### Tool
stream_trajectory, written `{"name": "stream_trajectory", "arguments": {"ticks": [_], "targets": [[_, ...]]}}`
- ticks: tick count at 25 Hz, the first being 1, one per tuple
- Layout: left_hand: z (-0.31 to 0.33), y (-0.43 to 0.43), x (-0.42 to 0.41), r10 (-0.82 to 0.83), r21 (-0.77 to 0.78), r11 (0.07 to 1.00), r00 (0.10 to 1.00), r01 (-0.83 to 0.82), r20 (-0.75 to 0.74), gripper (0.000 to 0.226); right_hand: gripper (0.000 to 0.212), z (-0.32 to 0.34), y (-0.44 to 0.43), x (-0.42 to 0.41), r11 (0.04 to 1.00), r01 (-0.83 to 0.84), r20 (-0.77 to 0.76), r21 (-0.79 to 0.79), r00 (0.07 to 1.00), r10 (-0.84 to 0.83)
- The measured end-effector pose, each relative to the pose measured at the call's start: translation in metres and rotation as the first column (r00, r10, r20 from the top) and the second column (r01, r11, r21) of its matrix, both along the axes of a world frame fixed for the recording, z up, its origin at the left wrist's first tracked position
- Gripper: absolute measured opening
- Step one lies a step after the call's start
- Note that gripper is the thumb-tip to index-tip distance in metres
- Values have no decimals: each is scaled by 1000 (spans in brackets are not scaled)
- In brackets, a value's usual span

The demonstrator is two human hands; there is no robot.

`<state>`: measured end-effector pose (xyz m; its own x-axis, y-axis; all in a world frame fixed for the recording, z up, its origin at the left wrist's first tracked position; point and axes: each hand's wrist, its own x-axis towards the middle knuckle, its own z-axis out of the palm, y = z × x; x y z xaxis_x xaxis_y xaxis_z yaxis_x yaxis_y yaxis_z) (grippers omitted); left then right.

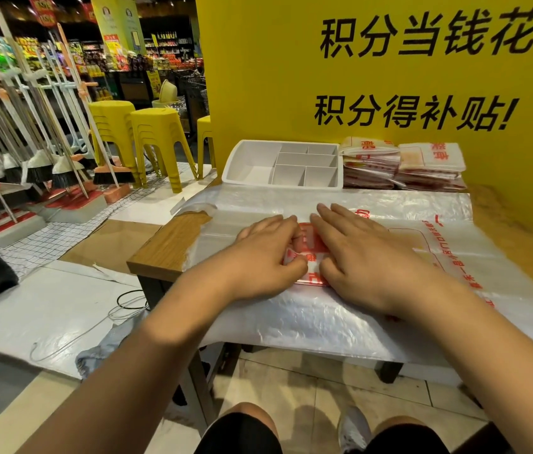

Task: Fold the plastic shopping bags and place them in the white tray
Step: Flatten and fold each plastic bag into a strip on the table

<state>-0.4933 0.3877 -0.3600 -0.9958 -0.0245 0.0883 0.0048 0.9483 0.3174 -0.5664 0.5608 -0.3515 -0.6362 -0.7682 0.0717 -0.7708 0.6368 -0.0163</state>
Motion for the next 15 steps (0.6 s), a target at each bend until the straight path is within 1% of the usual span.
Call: {"name": "stream_trajectory", "arguments": {"ticks": [2,4,7,9,12,14,15], "targets": [[2,-4,-2,-37,-28,999,999,38,35,52,64,-3,3,-12,997,-74,87,29,994,71],[2,-8,-1,-60,-21,998,996,61,62,56,71,-4,11,-22,993,-104,160,50,983,95],[6,-13,0,-76,-29,996,986,81,149,84,89,2,26,-32,983,-156,239,98,962,128],[11,-17,0,-98,-43,993,974,109,203,95,97,5,31,-39,980,-177,310,90,940,141],[13,-21,0,-115,-38,991,962,128,248,99,107,1,33,-45,977,-205,366,52,914,172],[12,-21,-3,-115,-26,992,960,126,255,100,108,0,33,-48,980,-192,398,40,903,161],[12,-21,-5,-117,-19,992,958,127,261,100,107,1,32,-49,981,-185,410,59,900,145]]}}
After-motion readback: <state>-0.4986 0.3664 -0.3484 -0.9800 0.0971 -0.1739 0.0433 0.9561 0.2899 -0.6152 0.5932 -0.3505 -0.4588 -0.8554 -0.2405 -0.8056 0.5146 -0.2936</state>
